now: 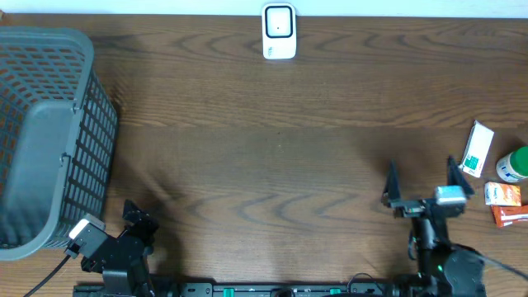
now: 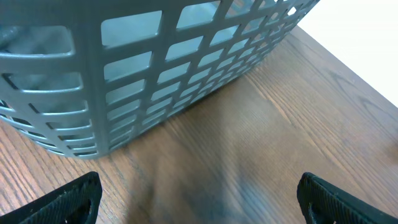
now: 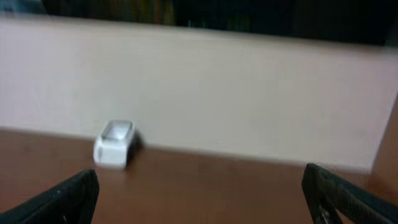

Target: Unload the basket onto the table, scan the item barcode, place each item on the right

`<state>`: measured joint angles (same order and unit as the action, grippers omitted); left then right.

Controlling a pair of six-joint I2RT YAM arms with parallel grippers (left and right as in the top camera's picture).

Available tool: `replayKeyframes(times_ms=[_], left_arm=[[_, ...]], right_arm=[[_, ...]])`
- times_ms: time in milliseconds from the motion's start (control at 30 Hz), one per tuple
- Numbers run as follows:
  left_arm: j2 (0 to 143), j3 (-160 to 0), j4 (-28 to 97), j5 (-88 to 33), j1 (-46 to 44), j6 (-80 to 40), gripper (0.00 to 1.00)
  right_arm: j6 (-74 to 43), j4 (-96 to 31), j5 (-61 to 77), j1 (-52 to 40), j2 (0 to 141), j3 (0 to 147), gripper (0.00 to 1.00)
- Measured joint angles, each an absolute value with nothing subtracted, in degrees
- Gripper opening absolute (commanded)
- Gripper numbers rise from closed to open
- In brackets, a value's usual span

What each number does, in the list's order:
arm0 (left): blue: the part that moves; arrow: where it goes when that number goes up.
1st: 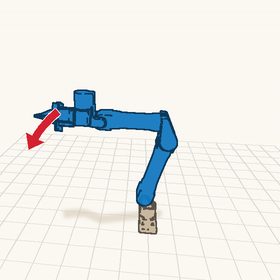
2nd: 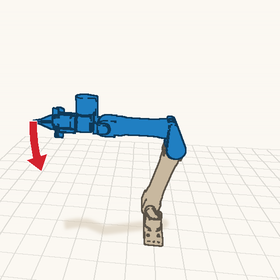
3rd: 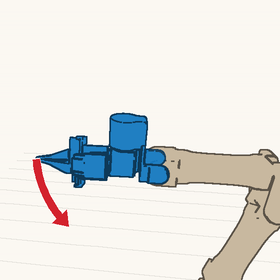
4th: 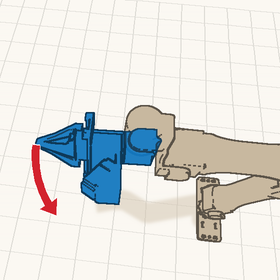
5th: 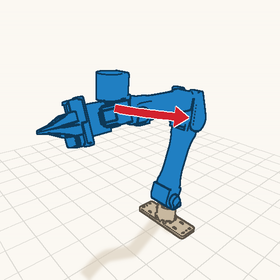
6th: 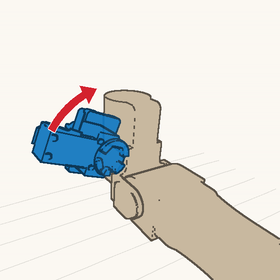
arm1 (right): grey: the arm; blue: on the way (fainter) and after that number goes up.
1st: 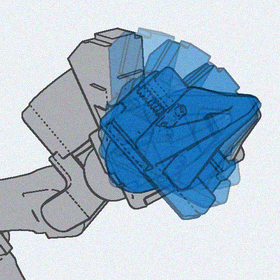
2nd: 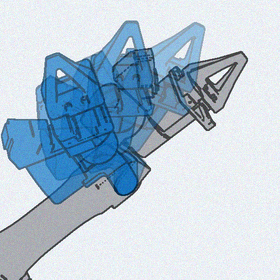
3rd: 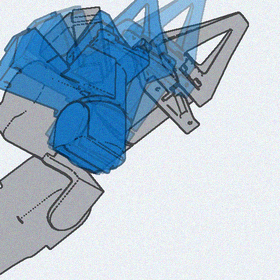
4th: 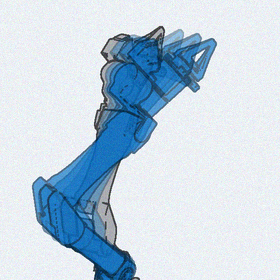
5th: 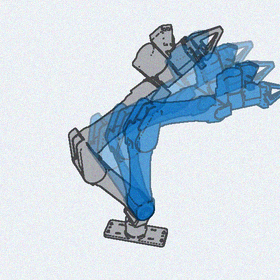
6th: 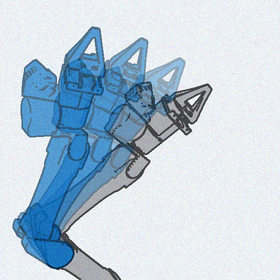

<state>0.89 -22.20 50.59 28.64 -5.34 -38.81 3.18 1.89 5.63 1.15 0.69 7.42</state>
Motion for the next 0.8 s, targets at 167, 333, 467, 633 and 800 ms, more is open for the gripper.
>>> replayKeyframes(times_ms=[167, 333, 467, 633, 800], left_arm=[[0.89, -22.20, 50.59, 28.64, -5.34, -38.81, 0.98], [0.89, -22.20, 50.59, 28.62, -5.34, -38.81, 0.98], [0.89, -22.20, 50.59, 28.64, -5.34, -38.81, 0.98], [0.89, -22.20, 50.59, 28.64, -5.34, -38.83, 0.98], [0.89, -22.20, 50.59, 28.64, -5.34, -38.83, 0.98]], right_arm=[[3.16, 1.69, 4.69, 1.15, 0.69, 2.55, 0.99], [3.14, -1.58, 3.81, 1.15, 0.69, 0.56, 0.99], [3.14, -3.86, 3.29, 1.15, 0.69, 0.40, 0.99], [3.14, -3.88, 2.85, 1.15, 0.67, 0.40, 0.99], [3.14, -3.88, 2.74, 1.15, 0.67, 0.40, 0.99]])
